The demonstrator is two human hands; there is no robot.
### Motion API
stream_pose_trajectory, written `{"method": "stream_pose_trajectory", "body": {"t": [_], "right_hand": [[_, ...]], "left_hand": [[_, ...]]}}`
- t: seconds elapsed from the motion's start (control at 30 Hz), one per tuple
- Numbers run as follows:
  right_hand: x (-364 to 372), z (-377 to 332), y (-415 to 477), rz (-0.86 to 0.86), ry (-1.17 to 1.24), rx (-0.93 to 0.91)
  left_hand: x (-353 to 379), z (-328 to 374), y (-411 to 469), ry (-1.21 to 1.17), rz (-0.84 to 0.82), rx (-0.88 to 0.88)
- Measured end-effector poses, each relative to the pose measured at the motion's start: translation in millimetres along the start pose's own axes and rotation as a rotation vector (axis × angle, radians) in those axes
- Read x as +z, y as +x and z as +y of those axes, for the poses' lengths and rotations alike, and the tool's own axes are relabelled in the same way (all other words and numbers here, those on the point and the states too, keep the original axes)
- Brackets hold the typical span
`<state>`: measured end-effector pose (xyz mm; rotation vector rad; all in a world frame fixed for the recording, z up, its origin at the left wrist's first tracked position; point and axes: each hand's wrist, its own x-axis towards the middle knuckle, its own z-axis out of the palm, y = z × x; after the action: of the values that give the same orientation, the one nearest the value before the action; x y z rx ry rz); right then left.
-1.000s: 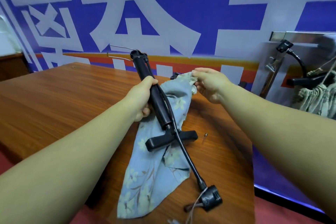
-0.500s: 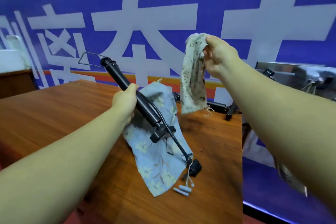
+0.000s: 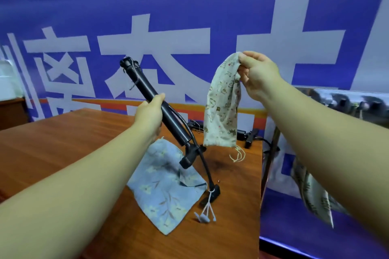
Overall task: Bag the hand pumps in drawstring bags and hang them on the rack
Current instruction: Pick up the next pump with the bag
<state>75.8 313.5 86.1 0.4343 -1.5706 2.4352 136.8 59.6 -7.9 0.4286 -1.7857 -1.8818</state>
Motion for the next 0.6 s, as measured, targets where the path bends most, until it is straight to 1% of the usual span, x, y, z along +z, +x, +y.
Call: {"method": "stream_pose_trajectory", "body": {"t": [0.1, 0.27, 0.47, 0.6], "right_hand": [[-13.6, -15.7, -5.9, 0.002, -0.005, -0.019], [-44.3, -46.3, -19.2, -0.005, -0.056, -0.065], [-83.6, -72.6, -40.9, 0.009, -0.089, -0.084], [-111.9, -80.5, -60.2, 0.012, -0.165, -0.054]], "left_hand": [[16.2, 12.7, -9.7, -0.028, -0.034, 0.073], [47.1, 36.2, -27.6, -0.049, -0.043, 0.147], [78.1, 59.8, -56.5, -0.095, -0.049, 0.184], [100.3, 63.8, -82.8, -0.111, -0.119, 0.176]]}}
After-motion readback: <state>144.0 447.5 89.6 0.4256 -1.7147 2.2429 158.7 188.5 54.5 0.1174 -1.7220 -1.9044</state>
